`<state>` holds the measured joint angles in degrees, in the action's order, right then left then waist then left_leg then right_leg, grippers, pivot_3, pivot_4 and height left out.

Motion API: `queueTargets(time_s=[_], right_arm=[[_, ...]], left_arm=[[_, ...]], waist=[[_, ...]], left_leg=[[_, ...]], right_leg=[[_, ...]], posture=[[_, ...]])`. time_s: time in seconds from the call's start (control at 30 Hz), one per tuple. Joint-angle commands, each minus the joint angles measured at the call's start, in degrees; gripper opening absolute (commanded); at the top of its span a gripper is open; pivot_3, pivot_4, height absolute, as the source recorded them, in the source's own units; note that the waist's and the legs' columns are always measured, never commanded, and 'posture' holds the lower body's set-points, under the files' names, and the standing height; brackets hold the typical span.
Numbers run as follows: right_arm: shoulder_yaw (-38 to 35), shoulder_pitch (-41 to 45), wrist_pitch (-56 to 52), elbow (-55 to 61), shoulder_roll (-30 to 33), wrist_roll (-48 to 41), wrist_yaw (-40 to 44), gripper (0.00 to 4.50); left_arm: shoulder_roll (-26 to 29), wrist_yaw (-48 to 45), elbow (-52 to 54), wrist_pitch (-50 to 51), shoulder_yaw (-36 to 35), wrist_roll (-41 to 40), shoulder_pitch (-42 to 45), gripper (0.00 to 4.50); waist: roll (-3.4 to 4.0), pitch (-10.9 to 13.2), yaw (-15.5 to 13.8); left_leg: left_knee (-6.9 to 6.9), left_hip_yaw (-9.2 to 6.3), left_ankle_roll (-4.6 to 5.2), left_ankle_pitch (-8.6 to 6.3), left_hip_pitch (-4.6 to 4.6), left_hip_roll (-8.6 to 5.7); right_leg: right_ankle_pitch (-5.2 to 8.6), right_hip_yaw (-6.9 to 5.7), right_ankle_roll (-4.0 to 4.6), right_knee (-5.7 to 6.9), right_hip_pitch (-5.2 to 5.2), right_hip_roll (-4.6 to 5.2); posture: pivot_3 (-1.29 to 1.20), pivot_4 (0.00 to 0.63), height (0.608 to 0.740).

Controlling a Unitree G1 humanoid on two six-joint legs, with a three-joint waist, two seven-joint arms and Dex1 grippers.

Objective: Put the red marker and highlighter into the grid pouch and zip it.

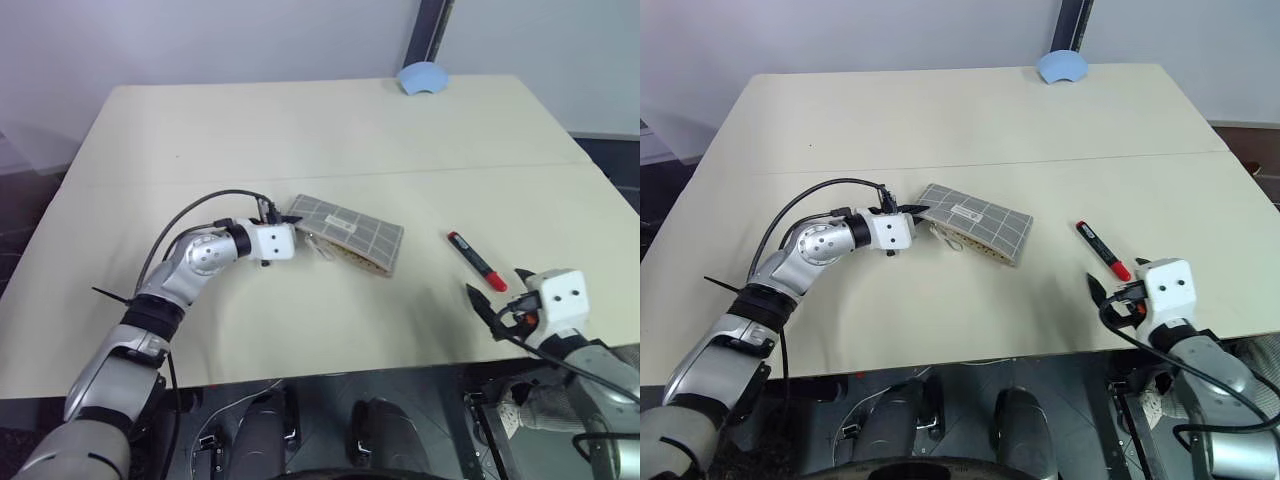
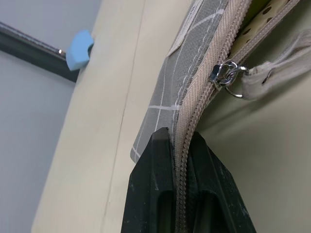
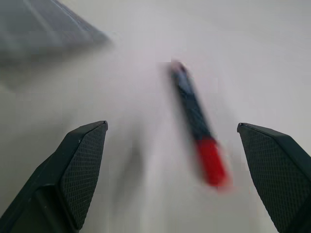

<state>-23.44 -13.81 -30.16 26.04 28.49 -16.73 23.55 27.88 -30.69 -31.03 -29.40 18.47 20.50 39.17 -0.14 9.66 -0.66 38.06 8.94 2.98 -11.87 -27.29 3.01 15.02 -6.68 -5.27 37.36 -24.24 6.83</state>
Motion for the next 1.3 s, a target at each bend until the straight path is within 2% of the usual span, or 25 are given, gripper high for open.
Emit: queueTargets(time_s=[0.03, 0.2, 0.3, 0.5, 0.53, 0.6, 0.7, 0.8, 0.9, 1.0, 1.07, 1.23, 1.3], right_arm=[[-1.1, 3.4, -3.1, -4.7, -0.1, -2.1, -0.8, 4.44], [-1.9, 6.8, -6.4, -9.0, -0.2, -7.0, 1.2, 4.44], [-2.4, 8.3, -6.1, -11.0, 0.2, -8.1, 1.8, 3.66], [-0.9, 8.7, -6.2, -11.1, 1.8, -7.6, 3.3, 0.58], [-0.7, 8.3, -5.9, -9.7, 2.0, -8.3, 4.3, 0.24], [-0.6, 7.6, -4.7, -5.7, 2.1, -11.2, 7.7, 0.24], [-1.3, 7.7, -5.3, 2.0, 0.5, -20.7, 12.4, 0.24], [2.1, 8.0, -7.2, 8.9, 0.0, -26.0, 13.1, 0.24], [10.6, 7.3, -7.1, 13.4, 2.6, -22.1, 14.0, 0.24], [16.6, 5.8, -4.0, 10.9, 3.1, -16.2, 13.3, 0.24], [21.2, 4.0, 0.9, 7.7, 5.9, -8.3, 13.9, 0.24], [21.2, 4.6, 4.2, 3.7, 5.0, -4.4, 11.6, 0.24], [18.8, 6.1, 3.6, 2.7, 3.1, -6.6, 10.1, 0.24]], left_arm=[[-1.3, 0.6, 3.0, 0.5, -0.9, -1.5, -0.3, 0.0], [-1.4, 0.3, 4.7, 1.3, -1.3, -1.3, -1.2, 0.0], [-1.1, 0.4, 5.3, 1.8, -1.6, -1.4, -1.7, 0.0], [-1.0, 0.4, 6.5, 2.6, -1.7, -1.4, -2.4, 0.0], [-1.1, 0.3, 6.7, 2.7, -1.7, -1.5, -2.5, 0.0], [-1.1, 0.3, 6.8, 3.0, -1.8, -1.6, -2.5, 0.0], [-1.4, 0.4, 6.3, 3.2, -1.6, -1.5, -2.2, 0.0], [-2.2, 0.3, 5.5, 3.3, -1.3, -1.5, -1.7, 0.0], [-2.7, 0.5, 4.7, 3.1, -1.1, -1.2, -1.2, 0.0], [-2.9, 0.8, 4.4, 3.6, -1.4, -1.1, -0.6, 0.0], [-3.0, 0.9, 4.2, 4.3, -2.0, -1.4, 0.1, 0.0], [-2.6, 0.4, 4.9, 4.4, -2.1, -1.4, 0.2, 0.0], [-2.2, 0.6, 5.0, 4.4, -2.2, -1.1, 0.1, 0.0]], waist=[[0.02, 0.0, 0.1], [0.05, 0.0, 0.1], [0.05, 0.0, 0.0], [0.05, 0.0, 0.0], [0.05, 0.0, 0.0], [0.05, 0.0, 0.0], [0.07, 0.0, 0.0], [0.07, 0.0, 0.0], [0.07, 0.0, -0.1], [0.03, 0.0, -0.2], [0.03, 0.0, -0.2], [0.04, 0.0, 0.0], [0.03, 0.0, 0.1]], left_leg=[[0.0, 0.0, 0.0, 0.0, 0.0, 0.0], [-0.03, 0.0, 0.01, 0.01, 0.0, 0.03], [-0.02, 0.01, 0.01, 0.01, 0.0, 0.02], [0.0, 0.0, 0.01, 0.01, 0.0, 0.01], [0.0, 0.0, 0.01, 0.01, 0.0, 0.01], [0.0, 0.0, 0.01, 0.01, 0.0, 0.01], [-0.01, 0.0, 0.01, 0.01, 0.0, 0.02], [-0.01, -0.02, 0.02, 0.01, 0.0, 0.03], [-0.01, -0.04, 0.02, 0.01, 0.0, 0.02], [0.0, -0.06, 0.04, -0.01, 0.0, -0.01], [0.03, -0.06, 0.06, -0.02, 0.0, -0.04], [0.06, -0.02, 0.08, -0.03, 0.0, -0.05], [0.06, -0.02, 0.06, -0.01, 0.0, 0.0]], right_leg=[[-0.01, 0.0, -0.02, 0.01, 0.0, 0.0], [-0.07, 0.0, -0.13, 0.06, -0.04, -0.03], [-0.07, 0.0, -0.13, 0.06, -0.01, -0.03], [-0.08, 0.0, -0.14, 0.06, 0.0, -0.02], [-0.08, 0.0, -0.14, 0.06, 0.0, -0.02], [-0.08, 0.0, -0.14, 0.06, 0.0, -0.02], [-0.08, 0.0, -0.15, 0.07, -0.02, -0.02], [-0.08, 0.0, -0.15, 0.07, -0.01, -0.03], [-0.08, -0.01, -0.14, 0.06, -0.01, -0.01], [-0.06, -0.02, -0.1, -0.01, -0.05, 0.02], [-0.06, -0.03, -0.1, -0.04, -0.02, 0.04], [-0.07, -0.02, -0.13, -0.01, 0.06, 0.04], [-0.08, -0.02, -0.14, 0.01, 0.05, -0.01]], posture=[[0.0, 0.15, 0.74], [0.0, 0.15, 0.74], [0.0, 0.15, 0.74], [0.0, 0.15, 0.74], [0.0, 0.15, 0.74], [0.0, 0.15, 0.74], [0.0, 0.15, 0.74], [0.0, 0.15, 0.74], [0.0, 0.15, 0.74], [0.0, 0.15, 0.74], [0.0, 0.15, 0.74], [0.0, 0.15, 0.74], [0.0, 0.15, 0.74]])
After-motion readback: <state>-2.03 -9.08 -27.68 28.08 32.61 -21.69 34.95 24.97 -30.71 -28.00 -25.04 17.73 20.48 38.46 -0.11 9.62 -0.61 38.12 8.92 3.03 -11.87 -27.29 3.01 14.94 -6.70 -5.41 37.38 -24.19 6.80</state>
